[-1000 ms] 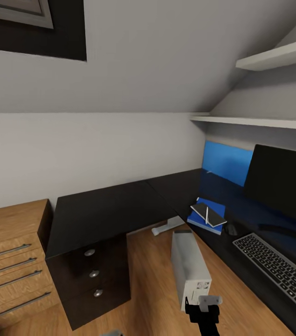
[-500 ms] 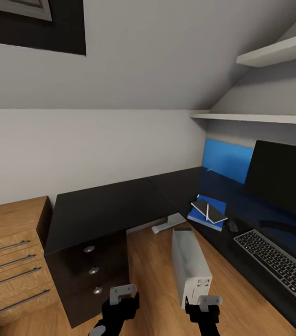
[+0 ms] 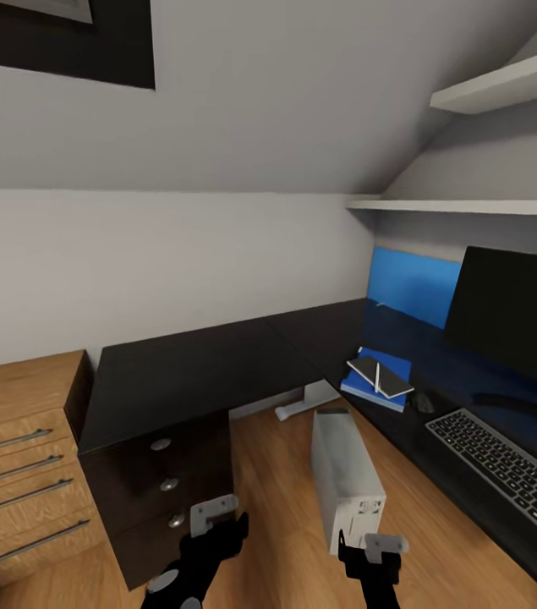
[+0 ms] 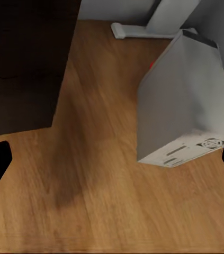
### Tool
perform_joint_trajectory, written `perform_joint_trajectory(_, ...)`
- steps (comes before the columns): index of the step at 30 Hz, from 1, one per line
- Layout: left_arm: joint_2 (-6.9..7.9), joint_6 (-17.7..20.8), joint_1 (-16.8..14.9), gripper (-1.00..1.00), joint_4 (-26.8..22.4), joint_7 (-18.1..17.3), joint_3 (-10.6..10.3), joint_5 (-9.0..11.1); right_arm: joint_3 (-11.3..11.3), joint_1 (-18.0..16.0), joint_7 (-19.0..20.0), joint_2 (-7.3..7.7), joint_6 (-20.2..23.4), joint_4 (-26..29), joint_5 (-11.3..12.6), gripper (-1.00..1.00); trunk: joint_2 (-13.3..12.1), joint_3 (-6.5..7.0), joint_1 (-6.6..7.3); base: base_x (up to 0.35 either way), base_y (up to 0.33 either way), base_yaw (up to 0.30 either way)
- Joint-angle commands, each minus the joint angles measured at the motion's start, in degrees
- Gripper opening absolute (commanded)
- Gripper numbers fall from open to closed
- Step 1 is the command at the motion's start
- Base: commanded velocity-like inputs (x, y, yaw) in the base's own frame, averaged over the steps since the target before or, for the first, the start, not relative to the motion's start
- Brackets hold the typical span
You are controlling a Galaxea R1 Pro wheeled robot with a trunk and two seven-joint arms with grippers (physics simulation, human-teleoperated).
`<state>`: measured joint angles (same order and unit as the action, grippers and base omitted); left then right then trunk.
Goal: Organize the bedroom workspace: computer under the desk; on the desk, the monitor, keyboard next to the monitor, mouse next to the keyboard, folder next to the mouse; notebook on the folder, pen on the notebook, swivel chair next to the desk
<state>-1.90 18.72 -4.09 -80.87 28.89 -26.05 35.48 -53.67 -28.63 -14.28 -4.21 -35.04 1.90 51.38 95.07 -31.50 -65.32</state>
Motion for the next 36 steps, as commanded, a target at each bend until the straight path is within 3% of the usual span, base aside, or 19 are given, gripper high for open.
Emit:
perform_joint_trajectory(1, 0.00, 0.13, -0.05, 1.00, 0.34, 0.45, -0.16, 0.43, -0.51, -0.03, -0.49, -0.03, -0.03, 0.03, 0.13, 1.00, 0.45, -0.25, -0.22, 0.000, 0.000, 0.000)
perform_joint_trajectory(13, 0.14, 1.85, -0.04, 1.00, 2.23, 0.38, -0.09, -0.57, -0.45, -0.02, -0.57, -0.03, -0.11, 0.08, 0.37, 1.00, 5.26, -2.40, -2.86, 0.000, 0.000, 0.000)
perform_joint_trajectory(25, -0.72, 3.59, -0.04, 1.00, 6.39, 0.31, -1.85, -0.52, -0.25, -0.02, -0.58, 0.15, -0.02, 0.04, 0.36, 1.00, 10.07, -4.55, -5.49, 0.000, 0.000, 0.000)
perform_joint_trajectory(36, -0.83, 3.53, -0.04, 1.00, 6.59, 0.38, -3.13, -0.54, -0.57, -0.02, -0.46, 2.30, 0.26, 0.03, -0.13, 1.00, 14.49, -6.53, -7.91, 0.000, 0.000, 0.000)
